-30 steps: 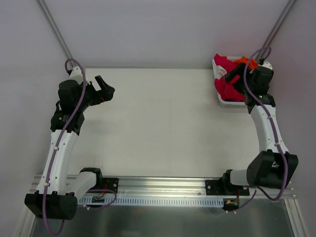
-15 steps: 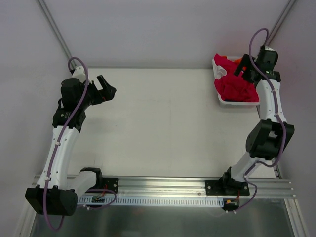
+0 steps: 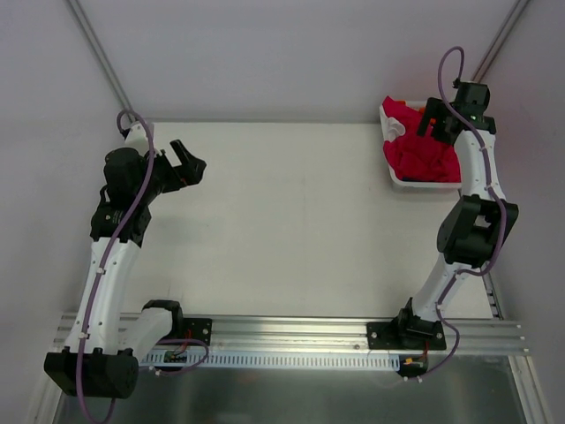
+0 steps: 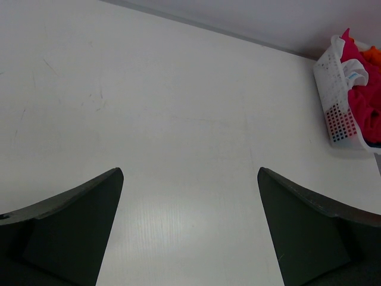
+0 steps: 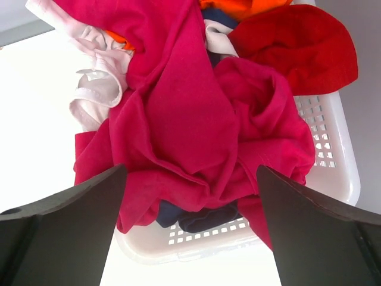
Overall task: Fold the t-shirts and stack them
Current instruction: Grab the tshirt from the pile
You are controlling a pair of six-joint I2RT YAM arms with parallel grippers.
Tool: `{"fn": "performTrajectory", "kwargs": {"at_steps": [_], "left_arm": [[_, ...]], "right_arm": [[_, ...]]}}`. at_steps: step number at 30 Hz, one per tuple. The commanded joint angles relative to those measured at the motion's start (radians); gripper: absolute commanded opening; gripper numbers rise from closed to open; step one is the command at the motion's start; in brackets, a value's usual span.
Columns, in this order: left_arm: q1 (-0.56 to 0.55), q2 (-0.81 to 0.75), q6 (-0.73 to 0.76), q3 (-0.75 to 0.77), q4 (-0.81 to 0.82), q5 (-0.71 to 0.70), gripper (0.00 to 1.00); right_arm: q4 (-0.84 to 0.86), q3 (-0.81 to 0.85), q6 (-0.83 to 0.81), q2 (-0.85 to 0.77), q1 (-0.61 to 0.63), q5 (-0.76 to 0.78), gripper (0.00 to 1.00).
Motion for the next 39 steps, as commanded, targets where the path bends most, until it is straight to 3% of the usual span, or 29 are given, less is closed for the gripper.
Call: {"fn": "performTrajectory", "kwargs": {"at_steps": [1, 17, 20, 22, 28, 39], "left_arm": [[0.011, -0.020, 0.019, -0.018, 0.024, 0.009, 0.99], [0.011, 0.032, -0.009, 0.005, 0.024, 0.004, 0.99], [0.011, 0.026, -0.001, -0.001, 0.021, 0.003, 0.99], [0.011, 0.019, 0.003, -0.013, 0.021, -0.002, 0.99], [0.011, -0.004, 0.009, -0.041, 0.022, 0.003, 0.99], [0.011, 0.051, 0.002, -0.018, 0.024, 0.015, 0.99]], "right_arm": [[-0.008, 0.034, -0.034, -0.013, -0.002, -0.022, 0.95], [0.139, -0.131, 0.093, -0.183, 0.000, -0.206, 0.97], [0.135, -0.141, 0.118, -0.188, -0.002, -0.176, 0.97], [0.130, -0.139, 0.138, -0.189, -0.002, -0.072, 0.97], [0.125, -0.096, 0.090, -0.129, -0.006, 0.051, 0.97], [0.113, -0.001, 0.066, 0.058, -0.012, -0.065, 0.98]]}}
